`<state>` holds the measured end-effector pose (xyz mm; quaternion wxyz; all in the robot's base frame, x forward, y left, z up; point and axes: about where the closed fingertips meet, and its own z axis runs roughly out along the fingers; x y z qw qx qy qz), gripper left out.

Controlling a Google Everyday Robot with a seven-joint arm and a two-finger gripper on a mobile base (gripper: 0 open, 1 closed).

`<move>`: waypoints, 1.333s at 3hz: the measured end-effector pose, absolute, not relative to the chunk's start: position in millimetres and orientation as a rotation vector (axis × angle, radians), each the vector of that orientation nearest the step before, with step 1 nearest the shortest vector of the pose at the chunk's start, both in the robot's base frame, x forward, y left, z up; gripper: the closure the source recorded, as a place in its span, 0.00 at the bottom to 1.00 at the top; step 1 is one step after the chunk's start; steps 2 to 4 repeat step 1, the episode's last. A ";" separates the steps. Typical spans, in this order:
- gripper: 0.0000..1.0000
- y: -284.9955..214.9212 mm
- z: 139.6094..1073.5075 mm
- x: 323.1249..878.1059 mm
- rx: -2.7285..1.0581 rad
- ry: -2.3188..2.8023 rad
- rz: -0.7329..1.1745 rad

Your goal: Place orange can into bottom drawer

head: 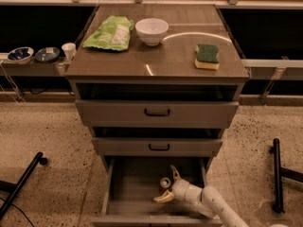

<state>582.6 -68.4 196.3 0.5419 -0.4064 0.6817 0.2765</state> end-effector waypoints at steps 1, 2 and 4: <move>0.00 -68.4 196.3 582.6 -0.965 1.619 0.657; 0.00 -68.4 196.3 582.6 -0.965 1.619 0.657; 0.00 -68.4 196.3 582.6 -0.965 1.619 0.657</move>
Offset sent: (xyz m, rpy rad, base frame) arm 0.0000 0.0000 0.0000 0.0000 0.0000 0.0000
